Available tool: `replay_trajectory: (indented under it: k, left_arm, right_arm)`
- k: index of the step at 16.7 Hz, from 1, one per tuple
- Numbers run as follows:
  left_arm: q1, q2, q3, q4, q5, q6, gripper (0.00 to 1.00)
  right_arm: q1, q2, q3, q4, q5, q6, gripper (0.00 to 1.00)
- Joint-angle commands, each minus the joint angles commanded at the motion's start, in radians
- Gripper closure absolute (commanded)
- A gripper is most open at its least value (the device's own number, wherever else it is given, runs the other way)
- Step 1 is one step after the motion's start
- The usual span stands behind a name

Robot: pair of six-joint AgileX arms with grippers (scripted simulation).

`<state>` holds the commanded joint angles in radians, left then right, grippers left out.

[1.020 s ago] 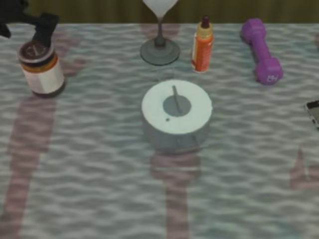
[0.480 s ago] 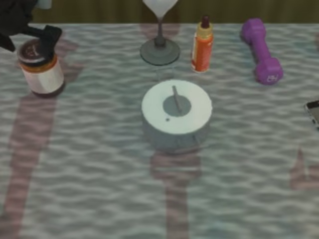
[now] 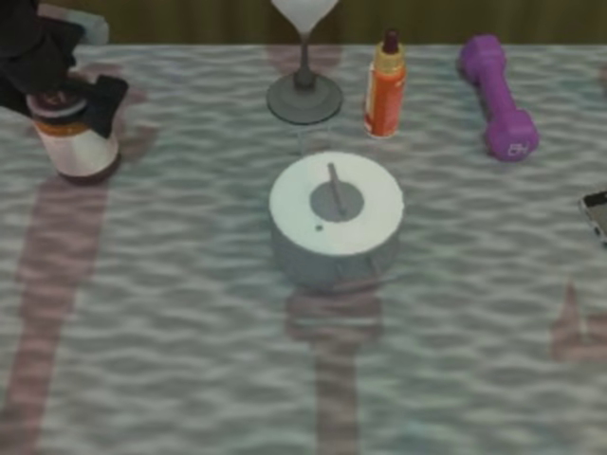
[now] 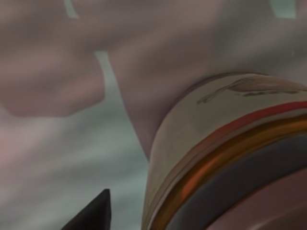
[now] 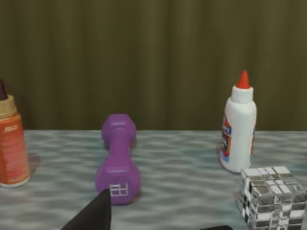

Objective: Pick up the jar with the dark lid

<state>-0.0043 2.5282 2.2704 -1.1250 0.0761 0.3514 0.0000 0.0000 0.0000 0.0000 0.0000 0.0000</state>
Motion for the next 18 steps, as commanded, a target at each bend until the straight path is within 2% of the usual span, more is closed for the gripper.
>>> replay_trajectory:
  k: [4, 17, 18]
  left_arm:
    - [0.0, 0.002, -0.004, 0.005, 0.0, 0.0, 0.0]
    - [0.0, 0.002, -0.004, 0.005, 0.0, 0.0, 0.98]
    - [0.0, 0.002, -0.004, 0.005, 0.0, 0.0, 1.0]
  right_arm:
    - [0.0, 0.0, 0.0, 0.0, 0.0, 0.0, 0.0]
    - [0.0, 0.0, 0.0, 0.0, 0.0, 0.0, 0.0]
    - [0.0, 0.0, 0.0, 0.0, 0.0, 0.0, 0.0]
